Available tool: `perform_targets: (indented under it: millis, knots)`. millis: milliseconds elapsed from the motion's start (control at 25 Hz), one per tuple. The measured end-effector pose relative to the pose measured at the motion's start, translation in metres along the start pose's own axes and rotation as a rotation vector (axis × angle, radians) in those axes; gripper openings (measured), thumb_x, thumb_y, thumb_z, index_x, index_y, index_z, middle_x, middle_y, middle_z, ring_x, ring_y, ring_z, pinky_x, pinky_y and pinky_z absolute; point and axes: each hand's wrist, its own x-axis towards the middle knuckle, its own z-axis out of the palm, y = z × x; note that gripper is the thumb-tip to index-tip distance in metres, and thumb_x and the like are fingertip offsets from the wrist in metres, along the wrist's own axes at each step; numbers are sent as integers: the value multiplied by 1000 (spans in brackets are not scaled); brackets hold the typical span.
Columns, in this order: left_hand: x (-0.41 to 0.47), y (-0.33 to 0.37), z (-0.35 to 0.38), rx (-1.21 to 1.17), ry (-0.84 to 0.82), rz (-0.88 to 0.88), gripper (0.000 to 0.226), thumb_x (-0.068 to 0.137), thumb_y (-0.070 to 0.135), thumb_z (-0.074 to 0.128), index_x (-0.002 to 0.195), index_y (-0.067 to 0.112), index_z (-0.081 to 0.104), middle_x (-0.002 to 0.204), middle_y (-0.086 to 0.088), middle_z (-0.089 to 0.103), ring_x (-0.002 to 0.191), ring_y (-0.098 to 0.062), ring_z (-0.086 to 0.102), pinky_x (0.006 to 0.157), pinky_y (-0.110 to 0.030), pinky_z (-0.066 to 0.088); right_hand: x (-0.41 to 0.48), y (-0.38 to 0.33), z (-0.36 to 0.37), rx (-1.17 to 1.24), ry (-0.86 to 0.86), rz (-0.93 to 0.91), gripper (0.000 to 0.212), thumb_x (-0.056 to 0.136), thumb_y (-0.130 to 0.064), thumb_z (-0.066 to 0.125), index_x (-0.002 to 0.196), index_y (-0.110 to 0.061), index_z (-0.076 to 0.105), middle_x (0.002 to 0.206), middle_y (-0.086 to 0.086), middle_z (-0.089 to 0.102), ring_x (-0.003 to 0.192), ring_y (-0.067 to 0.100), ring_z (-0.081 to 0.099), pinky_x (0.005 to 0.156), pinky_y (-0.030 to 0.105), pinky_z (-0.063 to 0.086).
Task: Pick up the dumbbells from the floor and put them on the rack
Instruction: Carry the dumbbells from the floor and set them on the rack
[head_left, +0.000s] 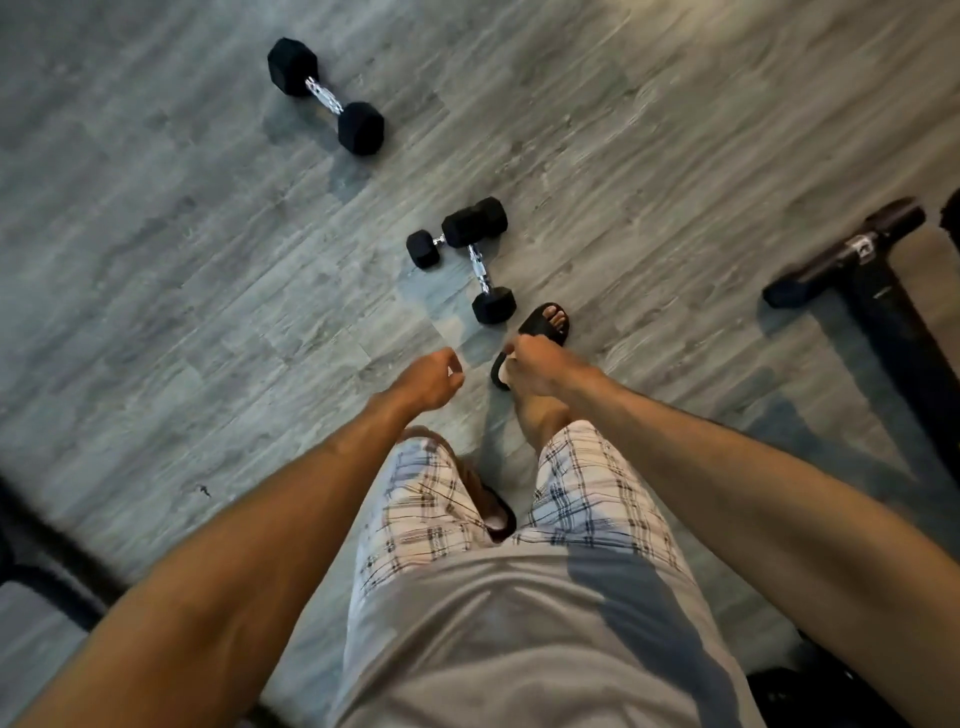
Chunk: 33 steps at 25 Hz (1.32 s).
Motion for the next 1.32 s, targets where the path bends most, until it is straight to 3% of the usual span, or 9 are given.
perform_targets:
  millis: [240,400,600,800,1000,1080,1160,1240,1320]
  knots:
    - [125,10,-39,-365,35,-170,23,99,17,50,116,3,58,96,-20,69,80,-29,66,73,-36,54,126,16,-21,140,-14,61,26,93,-17,48,112,-8,62,115,18,67,110,35,61,95,40,49]
    - [237,4,-44,-648,25,-297,22,101,18,47,115,5,57,76,-9,65,67,-24,63,74,-39,54,234,36,-2,258,9,131,28,92,-16,50,116,-10,63,120,15,66,119,32,57,100,38,47]
    - [376,-23,-33,-892,70,-440,9,98,18,46,97,14,54,84,-13,66,70,-24,64,71,-37,55,354,63,37,495,80,289,36,88,-16,58,124,-12,57,122,11,64,117,29,57,100,38,46]
    - [475,-55,-11,-903,122,-521,23,90,20,59,111,18,50,77,-1,57,67,-14,54,58,-24,44,448,82,77,636,98,346,57,83,-20,68,134,-19,44,129,9,56,117,26,57,96,33,45]
    - [530,-71,10,-1133,58,-445,19,84,6,66,102,8,65,84,-4,67,70,-8,63,56,-19,47,500,92,112,667,279,361,43,82,-23,73,118,-22,51,117,6,59,111,23,58,88,35,49]
    - [543,-74,16,-1302,35,-412,23,81,-4,66,104,-3,68,88,-11,71,75,-14,69,65,-21,56,515,98,122,551,351,355,40,80,-27,74,115,-20,55,122,9,52,120,27,50,97,41,47]
    - [551,-80,22,-1441,-25,-388,33,82,-8,64,114,-10,64,104,-19,70,95,-22,69,90,-29,56,533,103,125,607,284,317,42,80,-24,74,119,-16,58,123,12,53,120,29,51,101,43,45]
    - [557,-83,27,-1514,-62,-396,33,84,-8,61,117,-13,61,111,-22,66,105,-25,65,102,-33,50,548,107,124,756,147,293,35,81,-17,73,114,-13,64,111,11,66,106,26,63,94,43,52]
    - [559,-79,28,-1491,-31,-398,25,85,-9,60,110,-12,64,105,-21,66,102,-25,64,100,-33,51,557,109,122,773,74,293,13,80,-19,72,91,-14,69,90,11,72,85,25,69,82,45,57]
